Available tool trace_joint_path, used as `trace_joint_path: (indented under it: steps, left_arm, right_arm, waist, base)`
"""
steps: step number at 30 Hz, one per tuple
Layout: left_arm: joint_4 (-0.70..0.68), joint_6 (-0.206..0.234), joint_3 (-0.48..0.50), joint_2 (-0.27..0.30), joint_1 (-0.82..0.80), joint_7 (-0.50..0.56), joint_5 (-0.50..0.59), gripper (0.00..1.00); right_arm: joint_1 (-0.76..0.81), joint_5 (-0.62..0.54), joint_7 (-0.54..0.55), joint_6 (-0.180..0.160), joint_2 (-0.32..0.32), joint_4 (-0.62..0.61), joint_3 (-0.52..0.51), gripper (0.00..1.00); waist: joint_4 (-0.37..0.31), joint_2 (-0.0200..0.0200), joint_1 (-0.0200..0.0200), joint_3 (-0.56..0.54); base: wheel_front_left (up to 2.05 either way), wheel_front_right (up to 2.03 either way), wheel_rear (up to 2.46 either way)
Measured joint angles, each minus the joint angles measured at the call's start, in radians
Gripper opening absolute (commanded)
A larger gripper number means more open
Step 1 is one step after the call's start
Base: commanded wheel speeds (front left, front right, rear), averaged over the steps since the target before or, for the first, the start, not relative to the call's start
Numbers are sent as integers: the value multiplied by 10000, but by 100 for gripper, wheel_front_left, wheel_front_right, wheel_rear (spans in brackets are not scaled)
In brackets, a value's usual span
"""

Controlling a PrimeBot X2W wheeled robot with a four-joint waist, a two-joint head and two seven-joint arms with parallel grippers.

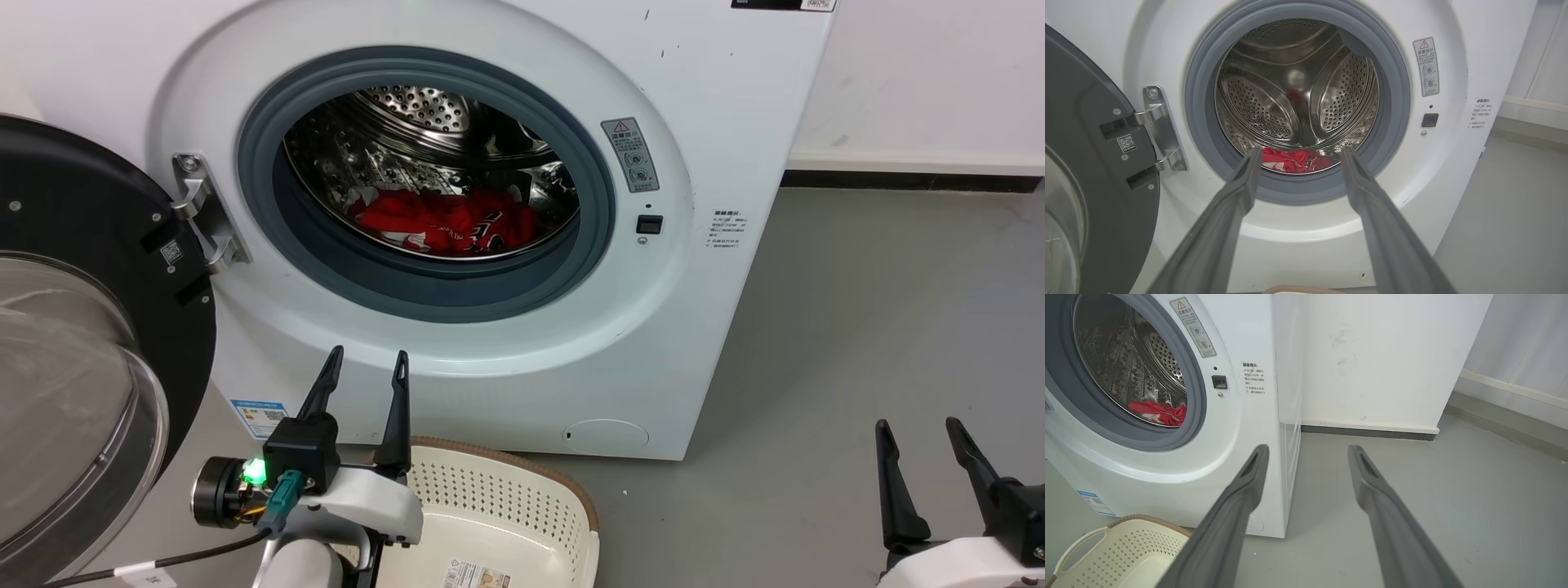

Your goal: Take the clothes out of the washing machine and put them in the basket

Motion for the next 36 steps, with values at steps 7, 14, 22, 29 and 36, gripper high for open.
trace_joint_path:
  steps: [7,14,22,29,36]
  left_arm:
    - [77,-10,67,-38,-3,-19,67,100]
    - [184,-50,142,-59,-27,-19,59,100]
    - [316,-35,267,-79,-198,-19,61,100]
    - [706,54,497,-84,-1082,-21,-13,100]
    - [1547,58,836,54,-2644,-33,-86,100]
  right_arm:
    - [10,19,-8,-2,4,42,0,100]
    - [9,255,-17,0,4,98,8,100]
    - [-35,270,-84,0,6,94,104,100]
    - [-502,238,-94,0,8,-245,318,100]
    - [-1098,157,-88,0,10,-612,458,100]
  waist:
    - [-33,0,0,50]
    - [-83,0,0,75]
    - [-206,0,-1,248]
    - [-435,0,0,939]
    - [-822,0,1,2002]
  base:
    - [0,0,0]
    - [0,0,0]
    - [0,0,0]
    - [0,0,0]
    - [0,0,0]
